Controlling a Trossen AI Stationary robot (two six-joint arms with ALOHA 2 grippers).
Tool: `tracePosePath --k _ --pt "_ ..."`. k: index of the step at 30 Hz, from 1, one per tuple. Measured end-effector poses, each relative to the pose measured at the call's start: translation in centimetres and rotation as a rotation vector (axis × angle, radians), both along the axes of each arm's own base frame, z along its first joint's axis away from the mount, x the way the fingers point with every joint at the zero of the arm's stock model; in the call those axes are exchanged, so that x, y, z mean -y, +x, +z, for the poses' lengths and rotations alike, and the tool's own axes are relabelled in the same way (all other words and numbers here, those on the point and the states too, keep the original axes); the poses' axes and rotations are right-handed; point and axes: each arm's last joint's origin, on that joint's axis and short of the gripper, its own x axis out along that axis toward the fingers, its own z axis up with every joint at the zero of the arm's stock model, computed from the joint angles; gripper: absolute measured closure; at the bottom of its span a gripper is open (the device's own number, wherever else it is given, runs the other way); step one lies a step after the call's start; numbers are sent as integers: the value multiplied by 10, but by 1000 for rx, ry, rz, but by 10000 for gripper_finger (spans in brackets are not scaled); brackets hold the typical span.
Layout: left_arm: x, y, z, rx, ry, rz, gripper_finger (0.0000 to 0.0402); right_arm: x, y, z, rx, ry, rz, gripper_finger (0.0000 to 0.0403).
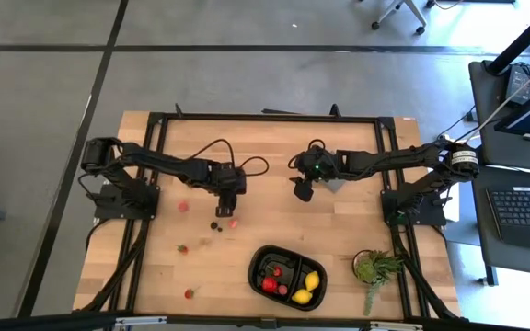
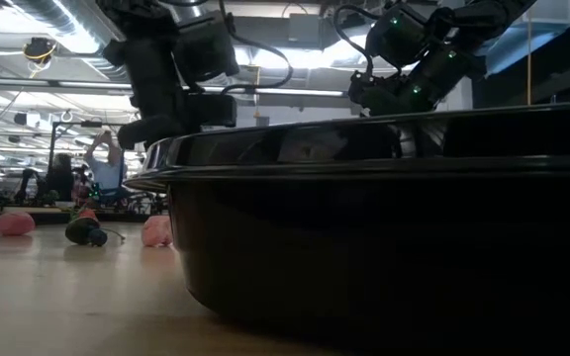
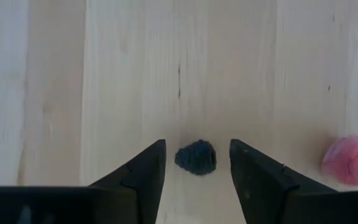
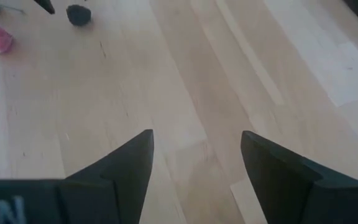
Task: Pick and placing Produce into tupperware
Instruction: Put the blackberry into the black bin
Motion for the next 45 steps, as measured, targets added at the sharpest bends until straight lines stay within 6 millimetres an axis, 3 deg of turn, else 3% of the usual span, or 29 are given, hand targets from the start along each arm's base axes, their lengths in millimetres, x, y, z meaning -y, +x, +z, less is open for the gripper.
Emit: tracePosePath --k 12,24,31,39,45 --pt "0 -6 -13 27 -15 40 256 0 0 0 4 0 -1 160" --pt "1 -10 -24 62 -13 39 244 0 0 0 5 -1 -1 160" --pt "1 -14 -28 46 -14 38 257 0 0 0 5 -1 -1 160" --pt "1 -12 -28 57 -13 38 268 0 0 0 5 -1 -1 160" --pt "1 -7 -43 28 -12 32 267 0 1 1 9 -2 -1 160"
